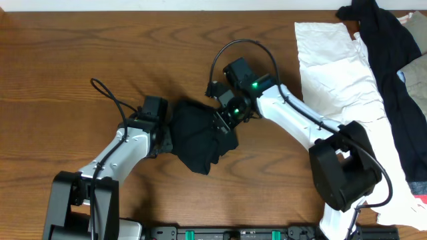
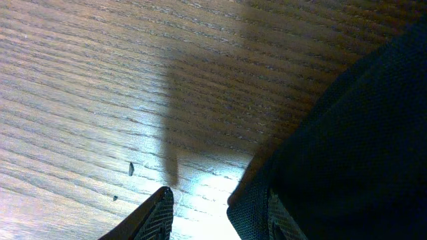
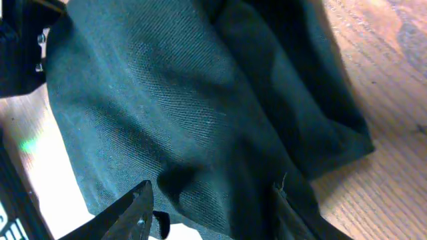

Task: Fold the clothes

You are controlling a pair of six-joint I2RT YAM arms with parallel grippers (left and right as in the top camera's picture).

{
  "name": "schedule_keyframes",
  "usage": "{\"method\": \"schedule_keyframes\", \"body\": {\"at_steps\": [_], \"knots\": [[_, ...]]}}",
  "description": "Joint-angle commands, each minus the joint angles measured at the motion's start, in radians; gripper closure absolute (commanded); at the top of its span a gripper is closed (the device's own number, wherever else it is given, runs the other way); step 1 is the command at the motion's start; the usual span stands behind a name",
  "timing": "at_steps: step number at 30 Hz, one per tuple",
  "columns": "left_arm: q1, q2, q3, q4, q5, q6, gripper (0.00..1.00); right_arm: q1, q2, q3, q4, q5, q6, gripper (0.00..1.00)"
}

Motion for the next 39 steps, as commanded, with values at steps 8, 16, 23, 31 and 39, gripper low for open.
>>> {"method": "schedule_keyframes", "body": {"at_steps": [8,16,23,31,39], "knots": [[0.003,0.013,-0.027,-0.006,-0.034,-0.005,0.54,-0.003,0.008,0.019,0.014,0.061,-0.004,0.99],[0.003,0.013,-0.027,-0.006,-0.034,-0.005,0.55,-0.073,-0.029,0.159,0.002,0.108,-0.002,0.99],[0.003,0.013,-0.027,-0.006,-0.034,-0.005,0.54,-0.08,0.033,0.111,0.001,0.204,-0.002,0.9],[0.003,0.013,-0.027,-0.031,-0.034,-0.005,0.54,-0.096,0.141,0.106,-0.048,0.26,-0.005,0.6],[0.003,-0.059,0.035,-0.1,-0.035,0.033,0.37,-0.13,0.024,0.124,-0.093,0.259,0.006,0.57]]}}
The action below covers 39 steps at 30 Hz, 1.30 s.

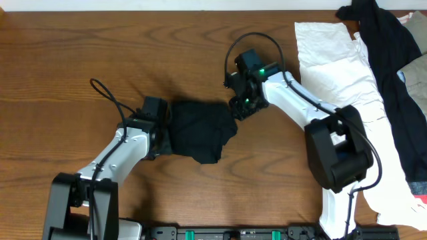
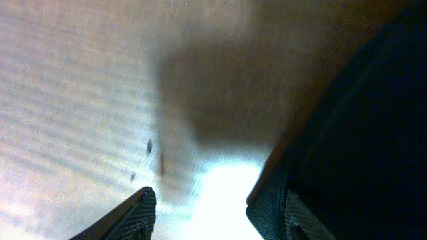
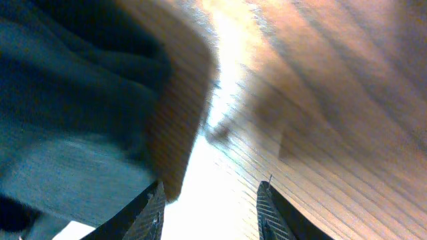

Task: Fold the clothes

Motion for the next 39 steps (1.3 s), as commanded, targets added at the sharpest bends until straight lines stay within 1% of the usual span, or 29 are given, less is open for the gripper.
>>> {"method": "schedule_keyframes", "body": {"at_steps": [1,3,6,7,10,12,13,15,17,20,23,25,28,30,32,35,39], "knots": [[0.002,-0.071,0.042,-0.044,-0.017,0.027,0.37,-0.025,-0.129,0.019,-0.003,0.014,0.005,0.56],[0.003,-0.127,0.06,-0.045,-0.018,0.027,0.36,-0.035,-0.188,0.019,-0.002,0.014,0.005,0.55],[0.003,-0.218,0.074,-0.016,-0.056,0.027,0.28,-0.054,-0.274,0.019,0.003,0.001,0.045,0.51],[0.003,-0.243,0.074,0.0,-0.069,0.027,0.26,-0.057,-0.294,0.019,0.007,-0.022,0.072,0.51],[0.004,-0.311,0.074,0.076,-0.079,0.036,0.25,-0.059,-0.324,0.019,0.039,-0.15,0.158,0.53],[0.005,-0.326,0.074,0.135,-0.028,0.078,0.25,-0.057,-0.32,0.018,0.07,-0.243,0.217,0.53],[0.004,-0.325,0.074,0.166,0.031,0.107,0.25,-0.057,-0.315,0.018,0.085,-0.285,0.248,0.53],[0.004,-0.31,0.074,0.222,0.183,0.179,0.25,-0.057,-0.303,0.018,0.109,-0.373,0.283,0.54],[0.005,-0.288,0.074,0.254,0.285,0.251,0.25,-0.056,-0.291,0.018,0.119,-0.452,0.283,0.54],[0.005,-0.259,0.074,0.261,0.315,0.3,0.25,-0.044,-0.274,0.014,0.109,-0.52,0.281,0.54],[0.005,-0.224,0.074,0.27,0.373,0.355,0.26,-0.022,-0.258,-0.004,0.095,-0.527,0.272,0.53],[0.004,-0.196,0.074,0.282,0.408,0.365,0.27,-0.008,-0.253,-0.024,0.105,-0.533,0.269,0.53],[0.004,-0.142,0.074,0.308,0.415,0.365,0.37,0.015,-0.253,-0.07,0.152,-0.557,0.27,0.53],[0.004,-0.106,0.074,0.328,0.415,0.365,0.41,0.03,-0.253,-0.099,0.179,-0.566,0.271,0.53],[0.004,-0.071,0.074,0.352,0.415,0.365,0.41,0.052,-0.253,-0.135,0.203,-0.571,0.274,0.53],[0.004,-0.029,0.074,0.403,0.414,0.365,0.37,0.085,-0.251,-0.185,0.242,-0.573,0.275,0.51],[0.004,0.011,0.074,0.478,0.411,0.365,0.36,0.122,-0.251,-0.24,0.307,-0.614,0.275,0.51]]}}
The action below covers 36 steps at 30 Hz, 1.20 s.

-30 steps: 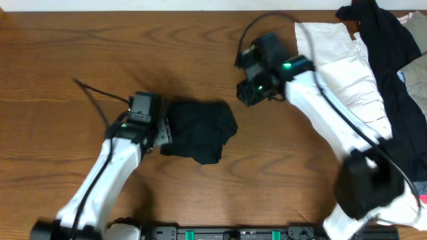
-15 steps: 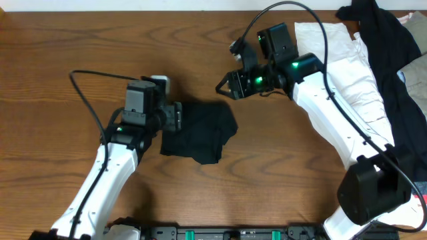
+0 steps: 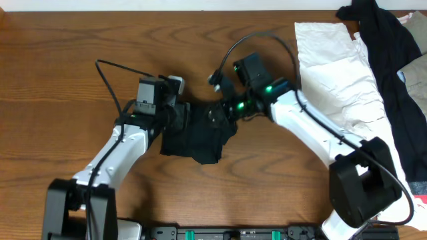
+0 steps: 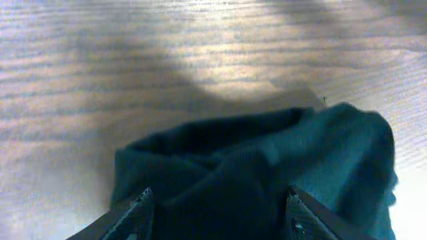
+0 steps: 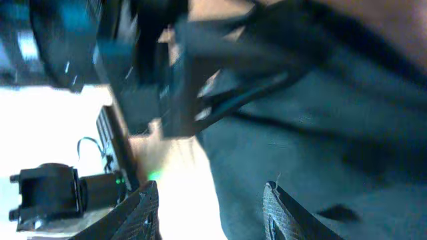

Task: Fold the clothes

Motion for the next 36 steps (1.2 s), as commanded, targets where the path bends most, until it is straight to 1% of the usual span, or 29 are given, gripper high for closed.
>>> {"method": "schedule_keyframes", "body": {"at_steps": [1,4,6,8,9,10,15,18,22,23,26,29,32,36], "knots": [[0.003,0.032,0.015,0.043,0.013,0.02,0.36,0.035,0.011,-0.045,0.042,-0.063,0.005,0.51],[0.003,0.053,0.015,0.068,0.013,0.02,0.36,0.055,0.011,-0.083,0.083,-0.063,0.038,0.52],[0.003,0.068,0.015,0.077,0.013,0.02,0.36,0.067,0.011,-0.104,0.108,-0.063,0.044,0.55],[0.003,0.088,0.015,0.085,0.013,0.019,0.36,0.073,0.011,-0.124,0.136,-0.063,0.059,0.63],[0.003,0.097,0.015,0.088,0.013,0.019,0.36,0.076,0.011,-0.132,0.151,-0.063,0.068,0.71],[0.003,0.109,0.015,0.092,0.013,0.019,0.36,0.077,0.011,-0.139,0.164,-0.063,0.075,0.74],[0.003,0.161,0.015,0.119,0.013,0.019,0.36,0.084,0.026,-0.152,0.23,-0.063,0.094,0.76],[0.003,0.183,0.015,0.122,0.013,0.019,0.36,0.097,0.064,-0.152,0.289,-0.067,0.125,0.77],[0.003,0.186,0.015,0.124,0.013,0.019,0.36,0.12,0.149,-0.152,0.4,-0.174,0.154,0.78],[0.003,0.187,0.015,0.127,0.013,0.02,0.36,0.127,0.201,-0.152,0.434,-0.198,0.166,0.77],[0.003,0.187,0.015,0.138,0.007,0.02,0.36,0.126,0.27,-0.152,0.413,-0.197,0.172,0.78],[0.003,0.187,0.015,0.166,-0.019,0.02,0.36,0.113,0.327,-0.152,0.345,-0.18,0.171,0.81],[0.003,0.189,0.015,0.196,-0.019,0.02,0.36,0.093,0.362,-0.152,0.276,-0.129,0.172,0.82],[0.007,0.219,0.015,0.225,-0.045,0.0,0.36,0.067,0.38,-0.152,0.204,-0.117,0.168,0.82]]}}
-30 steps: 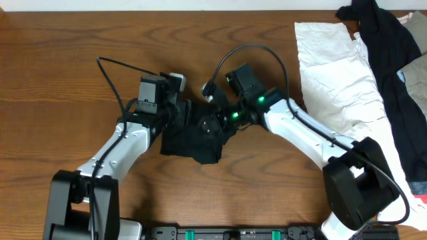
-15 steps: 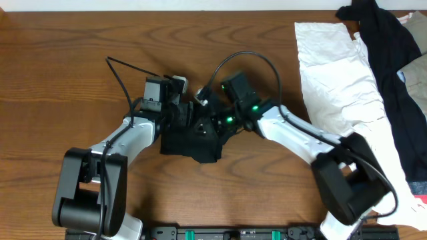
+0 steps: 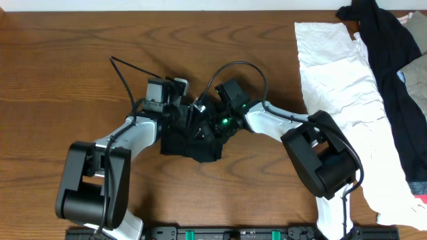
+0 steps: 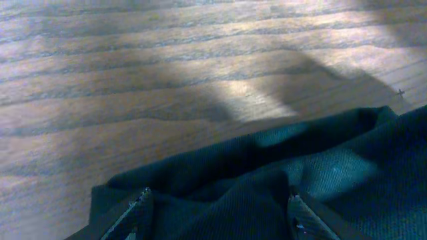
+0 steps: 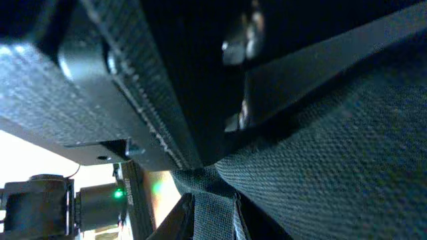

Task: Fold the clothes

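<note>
A dark, crumpled garment (image 3: 193, 139) lies in a bunch at the table's middle. My left gripper (image 3: 181, 119) sits at its upper left edge. In the left wrist view the left gripper (image 4: 217, 208) is open, its fingers spread wide with a hump of the dark cloth (image 4: 267, 187) between them. My right gripper (image 3: 205, 127) is pressed onto the garment just right of the left one. In the right wrist view the right gripper (image 5: 213, 215) is shut on a narrow fold of the cloth, with the left arm's black housing (image 5: 153, 80) close above.
A white cloth (image 3: 333, 73) lies spread at the right side. A black garment (image 3: 390, 60) is draped over it, reaching the back right corner. Bare brown wood (image 3: 60, 80) covers the left half of the table.
My right gripper has moved left, further onto the dark garment next to the left wrist, and has shut on a fold. The left gripper stays open at the upper edge.
First both grippers were open on the dark garment, left at its left edge, right over its right part. Then the right one stood off the upper right corner. Then the left was at the top edge, the right back on the cloth. Now the right pinches a fold.
</note>
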You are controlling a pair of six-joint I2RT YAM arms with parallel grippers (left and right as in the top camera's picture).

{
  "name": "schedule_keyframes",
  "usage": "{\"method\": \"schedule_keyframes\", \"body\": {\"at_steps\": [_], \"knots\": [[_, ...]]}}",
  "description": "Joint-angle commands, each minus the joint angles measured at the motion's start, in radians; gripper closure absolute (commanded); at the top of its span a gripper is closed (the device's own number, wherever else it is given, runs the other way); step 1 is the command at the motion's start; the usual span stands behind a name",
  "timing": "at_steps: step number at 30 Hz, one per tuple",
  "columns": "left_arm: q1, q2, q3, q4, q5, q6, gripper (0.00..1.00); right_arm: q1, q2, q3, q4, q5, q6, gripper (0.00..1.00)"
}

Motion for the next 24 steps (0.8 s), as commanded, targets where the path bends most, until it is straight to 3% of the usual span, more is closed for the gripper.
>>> {"method": "schedule_keyframes", "body": {"at_steps": [1,9,17,19,24], "knots": [[0.011,0.027,0.016,0.061,-0.018,-0.058,0.36,0.001,0.097,-0.064,-0.108,0.058,0.037,0.82],[0.027,0.14,0.016,0.177,-0.032,-0.064,0.35,0.011,0.097,-0.064,-0.227,0.056,0.038,0.83],[0.031,0.145,0.016,0.268,-0.117,-0.065,0.35,0.014,0.097,-0.064,-0.34,0.056,0.038,0.83],[0.042,0.145,0.016,0.263,-0.193,-0.081,0.29,0.014,0.097,-0.064,-0.394,0.056,0.036,0.83],[0.076,0.145,0.016,0.213,-0.208,-0.084,0.2,0.006,0.097,-0.064,-0.45,0.085,0.003,0.8]]}}
